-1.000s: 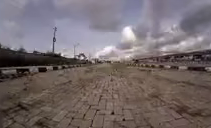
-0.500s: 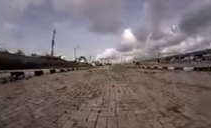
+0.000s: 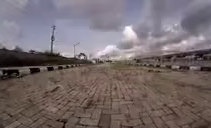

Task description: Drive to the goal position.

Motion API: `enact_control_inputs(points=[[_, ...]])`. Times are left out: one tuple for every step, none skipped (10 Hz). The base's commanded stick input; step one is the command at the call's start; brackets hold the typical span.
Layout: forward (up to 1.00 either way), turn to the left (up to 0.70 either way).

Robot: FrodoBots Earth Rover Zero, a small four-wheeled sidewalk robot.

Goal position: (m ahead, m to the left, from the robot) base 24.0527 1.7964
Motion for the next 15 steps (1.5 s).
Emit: enact_control_inputs(points=[[1.0,0.0],[1.0,0.0],[1.0,0.0],[1.0,0.0],[1.0,0.0],[1.0,0.0],[1.0,0.0],[1.0,0.0],[1.0,0.0],[1.0,0.0],[1.0,0.0],[1.0,0.0],[1.0,0.0],[1.0,0.0],[1.0,0.0]])
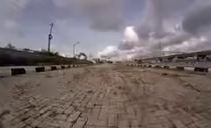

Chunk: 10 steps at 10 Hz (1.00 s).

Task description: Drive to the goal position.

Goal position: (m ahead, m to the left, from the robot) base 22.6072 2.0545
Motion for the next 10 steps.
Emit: enact_control_inputs(points=[[1.0,0.0],[1.0,0.0],[1.0,0.0],[1.0,0.0],[1.0,0.0],[1.0,0.0],[1.0,0.0],[1.0,0.0],[1.0,0.0],[1.0,0.0]])
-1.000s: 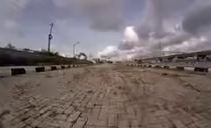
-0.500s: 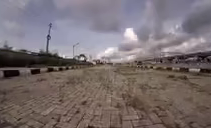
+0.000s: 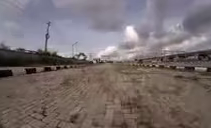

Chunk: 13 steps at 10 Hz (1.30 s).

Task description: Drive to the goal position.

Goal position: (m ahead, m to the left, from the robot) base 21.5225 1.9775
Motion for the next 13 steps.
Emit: enact_control_inputs(points=[[1.0,0.0],[1.0,0.0],[1.0,0.0],[1.0,0.0],[1.0,0.0],[1.0,0.0],[1.0,0.0],[1.0,0.0],[1.0,0.0],[1.0,0.0],[1.0,0.0],[1.0,0.0],[1.0,0.0]])
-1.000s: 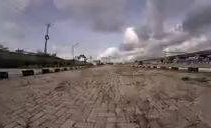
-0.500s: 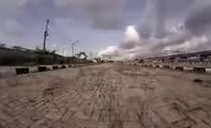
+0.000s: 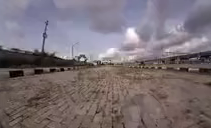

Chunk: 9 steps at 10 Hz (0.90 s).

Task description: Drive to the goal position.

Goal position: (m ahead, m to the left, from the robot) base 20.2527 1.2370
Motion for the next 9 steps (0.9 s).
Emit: enact_control_inputs(points=[[1.0,0.0],[1.0,0.0],[1.0,0.0],[1.0,0.0],[1.0,0.0],[1.0,0.0],[1.0,0.0],[1.0,0.0],[1.0,0.0]])
